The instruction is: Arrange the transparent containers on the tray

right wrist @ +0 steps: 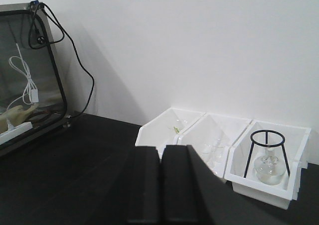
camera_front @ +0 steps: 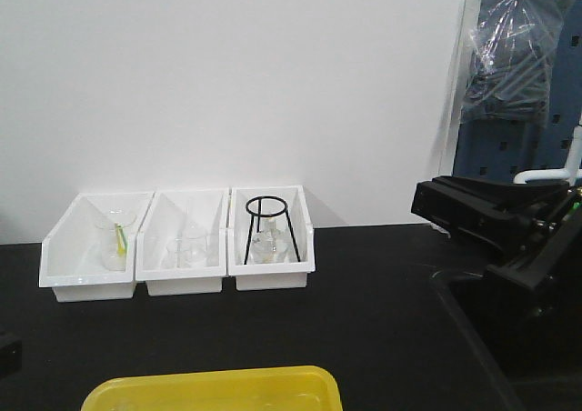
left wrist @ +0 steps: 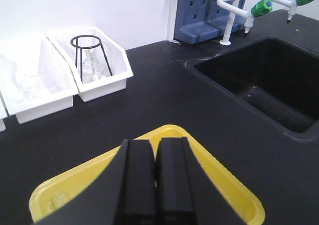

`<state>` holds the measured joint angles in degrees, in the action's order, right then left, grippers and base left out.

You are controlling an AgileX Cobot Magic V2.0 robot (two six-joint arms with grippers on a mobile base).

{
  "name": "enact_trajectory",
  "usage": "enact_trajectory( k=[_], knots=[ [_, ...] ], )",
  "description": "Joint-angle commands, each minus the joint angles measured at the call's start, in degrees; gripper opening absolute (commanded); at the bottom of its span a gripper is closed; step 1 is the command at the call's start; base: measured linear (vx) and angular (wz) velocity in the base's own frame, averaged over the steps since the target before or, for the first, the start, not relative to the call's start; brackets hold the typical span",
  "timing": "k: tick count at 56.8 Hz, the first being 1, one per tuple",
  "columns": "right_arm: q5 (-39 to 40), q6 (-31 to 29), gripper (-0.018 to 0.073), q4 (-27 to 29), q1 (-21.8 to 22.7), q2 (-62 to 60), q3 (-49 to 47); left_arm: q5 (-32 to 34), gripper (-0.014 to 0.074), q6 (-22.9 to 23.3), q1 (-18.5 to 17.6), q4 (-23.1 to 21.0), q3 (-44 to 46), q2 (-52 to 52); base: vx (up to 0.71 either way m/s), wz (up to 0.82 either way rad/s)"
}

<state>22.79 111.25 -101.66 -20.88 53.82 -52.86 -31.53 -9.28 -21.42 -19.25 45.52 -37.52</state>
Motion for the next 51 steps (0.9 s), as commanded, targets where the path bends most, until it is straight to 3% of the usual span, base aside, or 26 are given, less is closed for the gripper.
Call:
enact_trajectory(
  k=[1,8,10,15,20,35,42,49,51],
  knots=[
    [-1.73,-0.53,-0.0013,-1.08,0.33,-0.57,-1.53,4.75,-0.0006,0.02,-0.41,-1.22,1.44,0.16,0.00,0.00],
    [-1.73,-0.53,-0.0013,-1.08,0.33,-0.57,-1.53,5.19,-0.0006,0.02,-0.41,-0.51,1.44,0.16,0.00,0.00],
    [-1.73,-0.53,-0.0013,-1.08,0.33,-0.57,-1.53,5.19,-0.0006,0.02,-0.41,1.49,1.28,0.16,0.00,0.00],
    [-1.66,-0.53,-0.0013,-1.08,0.33,-0.57,-1.53,7.12,-0.0006,0.30,0.67,11.23,-1.00,1.94,0.00,0.00],
    [-1.73,-0.53,-0.0013,-1.08,0.33,-0.57,-1.53,10.52,-0.0006,1.07,3.94,14.32,-6.17,6.54,0.00,0.00],
    [-1.61,-0.53,-0.0013,-1.08,0.33,-0.52,-1.53,21.52,-0.0006,0.17,14.49,14.31,-31.43,29.49,0.00,0.00],
    [-1.61,-0.53,-0.0013,-1.08,0.33,-0.52,-1.53,24.49,-0.0006,0.22,16.30,14.31,-42.01,40.33,0.00,0.00],
    [-1.31,-0.53,-0.0013,-1.03,0.28,-0.73,-1.53,32.71,-0.0006,0.22,16.44,14.31,-49.48,38.95,0.00,0.00],
    [-1.31,-0.53,-0.0013,-0.97,0.28,-0.73,-1.53,31.53,-0.0006,0.22,16.44,14.31,-49.41,39.03,0.00,0.01]
  ],
)
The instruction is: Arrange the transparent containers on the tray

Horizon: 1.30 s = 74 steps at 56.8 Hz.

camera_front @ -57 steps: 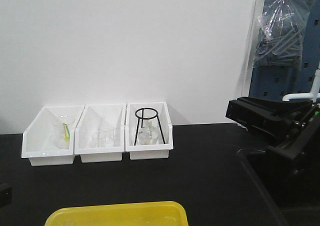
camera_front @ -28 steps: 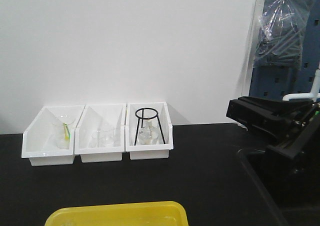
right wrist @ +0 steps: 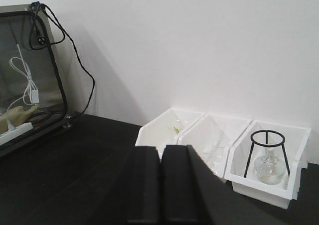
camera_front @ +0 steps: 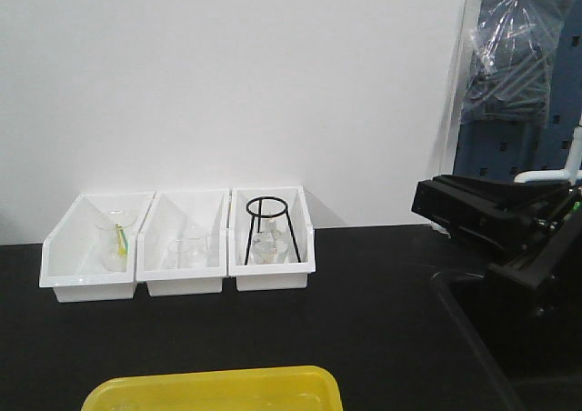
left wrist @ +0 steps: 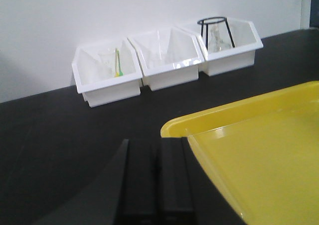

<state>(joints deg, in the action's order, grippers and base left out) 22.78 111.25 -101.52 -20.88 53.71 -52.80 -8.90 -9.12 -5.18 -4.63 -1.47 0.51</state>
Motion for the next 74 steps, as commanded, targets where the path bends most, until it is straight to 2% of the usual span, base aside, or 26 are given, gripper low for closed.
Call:
enact_trajectory(
  k=[1,65,69,74],
  knots=[
    [-1.30,-0.53,-0.0013,-1.20,0.28,-0.61,-1.59,7.78,-0.0006,0.06,0.20,-0.31,-2.16,1.08,0.00,0.00],
    [-1.53,-2.10,-0.0011,-1.15,0.33,-0.38,-1.59,7.69,-0.0006,0.06,0.20,-0.31,-2.00,0.88,0.00,0.00],
    [-2.52,-4.39,-0.0011,-0.01,0.33,-0.13,-1.59,7.69,-0.0006,0.06,0.20,-0.31,-2.00,0.88,0.00,0.00],
    [-4.36,-12.65,-0.0011,7.40,0.33,0.10,-1.59,7.69,-0.0006,0.06,0.20,-0.31,-2.00,0.88,0.00,0.00]
  ],
)
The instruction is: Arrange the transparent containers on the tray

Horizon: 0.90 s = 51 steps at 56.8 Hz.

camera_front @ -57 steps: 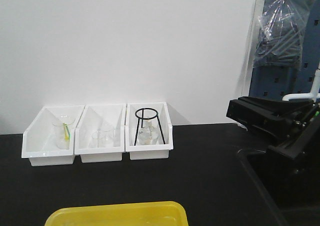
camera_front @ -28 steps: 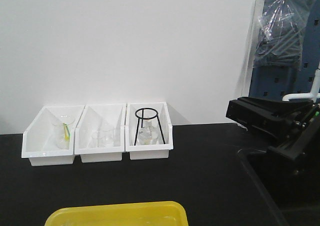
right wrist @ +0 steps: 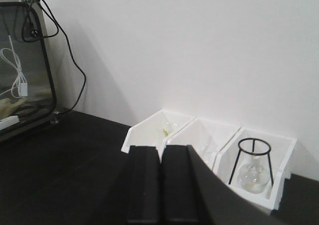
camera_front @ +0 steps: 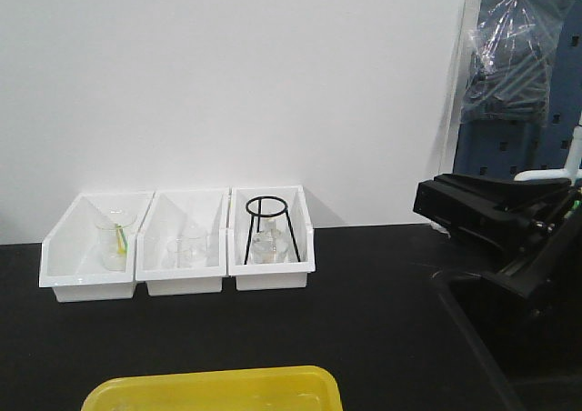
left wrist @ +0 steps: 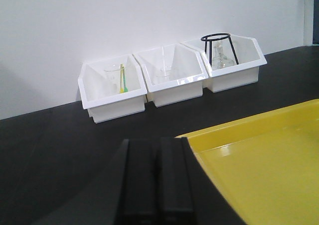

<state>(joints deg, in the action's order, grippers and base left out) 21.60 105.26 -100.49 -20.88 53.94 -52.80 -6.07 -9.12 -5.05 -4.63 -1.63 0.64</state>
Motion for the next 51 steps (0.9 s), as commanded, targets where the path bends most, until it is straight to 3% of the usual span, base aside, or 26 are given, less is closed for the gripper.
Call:
enact_trajectory(
  k=[1,5,8,14,20,23,25,29,35,42,51],
  knots=[
    [-3.43,-9.58,-0.0011,7.95,0.33,-0.06,-1.59,4.87,-0.0006,0.06,0.07,-0.31,-1.85,0.76,0.00,0.00],
    [-5.21,-21.56,-0.0011,17.23,0.33,0.23,-1.59,4.87,-0.0006,0.06,0.07,-0.31,-1.85,0.76,0.00,0.00],
    [-8.34,-32.24,-0.0011,27.52,0.33,0.47,-1.59,4.87,-0.0006,0.06,0.07,-0.31,-1.85,0.76,0.00,0.00],
    [-19.16,-59.73,-0.0011,54.43,0.29,0.99,-1.59,4.87,-0.0006,0.06,0.07,-0.31,-1.85,0.76,0.00,0.00],
    [-31.15,-84.67,-0.0011,77.30,0.35,0.99,-1.59,4.87,-0.0006,0.06,0.07,-0.31,-1.85,0.76,0.00,0.00],
    [-37.56,-98.93,-0.0011,85.71,0.35,0.99,-1.59,4.87,-0.0006,0.06,0.07,-0.31,-1.85,0.76,0.00,0.00],
    [-39.05,-103.03,-0.0011,88.46,0.35,0.99,-1.35,4.87,-0.0006,0.06,0.07,-0.31,-1.85,0.76,0.00,0.00],
    [-37.28,-106.18,-0.0011,90.79,0.35,-0.18,0.75,4.87,-0.0006,0.06,0.07,-0.31,-1.85,0.76,0.00,0.00],
    [-27.58,-105.26,-0.0011,90.31,1.06,-3.79,8.95,4.87,-0.0006,0.06,0.07,-0.31,-1.85,0.76,0.00,0.00],
    [-16.36,-103.46,-0.0011,92.69,4.91,-11.46,23.19,4.87,-0.0006,0.06,0.07,-0.31,-1.85,0.76,0.00,0.00],
    [-13.91,-103.78,-0.0011,97.37,12.05,-23.74,39.10,4.87,-0.0006,0.06,0.07,-0.31,-1.85,0.76,0.00,0.00]
  ],
)
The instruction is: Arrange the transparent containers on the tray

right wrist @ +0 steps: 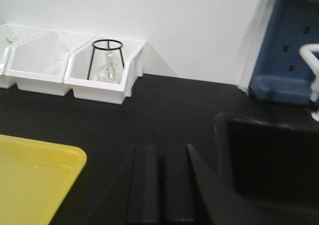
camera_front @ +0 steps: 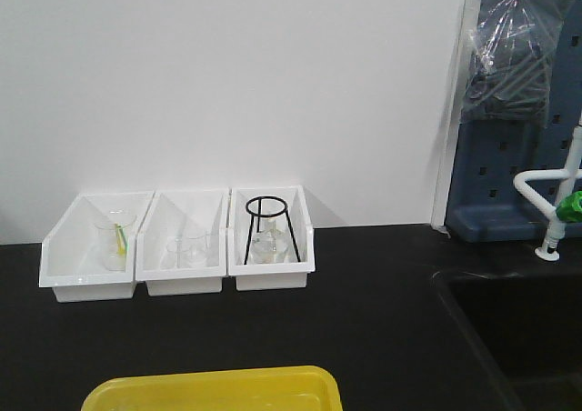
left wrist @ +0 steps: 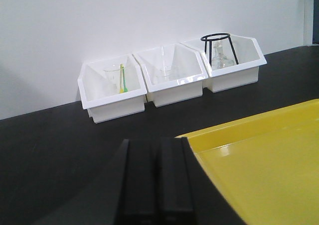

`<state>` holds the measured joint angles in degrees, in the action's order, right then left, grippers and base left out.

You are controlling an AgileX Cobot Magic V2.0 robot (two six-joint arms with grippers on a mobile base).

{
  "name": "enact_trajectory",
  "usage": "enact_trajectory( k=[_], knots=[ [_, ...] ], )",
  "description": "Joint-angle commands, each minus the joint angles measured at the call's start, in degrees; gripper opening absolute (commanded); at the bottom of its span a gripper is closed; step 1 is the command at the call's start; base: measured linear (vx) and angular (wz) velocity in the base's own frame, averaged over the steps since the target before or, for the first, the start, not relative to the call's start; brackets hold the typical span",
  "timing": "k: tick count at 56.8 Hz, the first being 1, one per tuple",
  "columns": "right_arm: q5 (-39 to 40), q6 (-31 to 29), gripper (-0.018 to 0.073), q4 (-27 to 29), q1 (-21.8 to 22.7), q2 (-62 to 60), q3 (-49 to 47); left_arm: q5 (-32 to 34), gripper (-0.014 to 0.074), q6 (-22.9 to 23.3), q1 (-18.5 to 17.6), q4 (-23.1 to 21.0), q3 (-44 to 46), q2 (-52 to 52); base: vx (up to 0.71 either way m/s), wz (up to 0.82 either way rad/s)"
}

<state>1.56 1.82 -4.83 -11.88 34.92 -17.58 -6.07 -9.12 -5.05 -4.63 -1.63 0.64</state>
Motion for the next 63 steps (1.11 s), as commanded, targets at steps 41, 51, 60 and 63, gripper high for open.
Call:
enact_trajectory(
  k=[41,51,60,63],
  knots=[
    [-4.04,-0.73,-0.0011,1.54,11.88,-35.99,19.81,4.87,-0.0006,0.06,0.07,-0.31,-1.85,0.80,0.00,0.00],
    [-4.04,-0.73,-0.0011,1.54,11.88,-35.99,19.81,4.87,-0.0006,0.06,0.07,-0.31,-1.85,0.80,0.00,0.00],
    [-4.04,-0.73,-0.0011,1.54,11.88,-35.99,19.81,4.87,-0.0006,0.06,0.07,-0.31,-1.85,0.80,0.00,0.00],
    [-4.04,-0.73,-0.0011,1.54,11.88,-35.99,19.81,4.87,-0.0006,0.06,0.07,-0.31,-1.85,0.80,0.00,0.00]
  ],
)
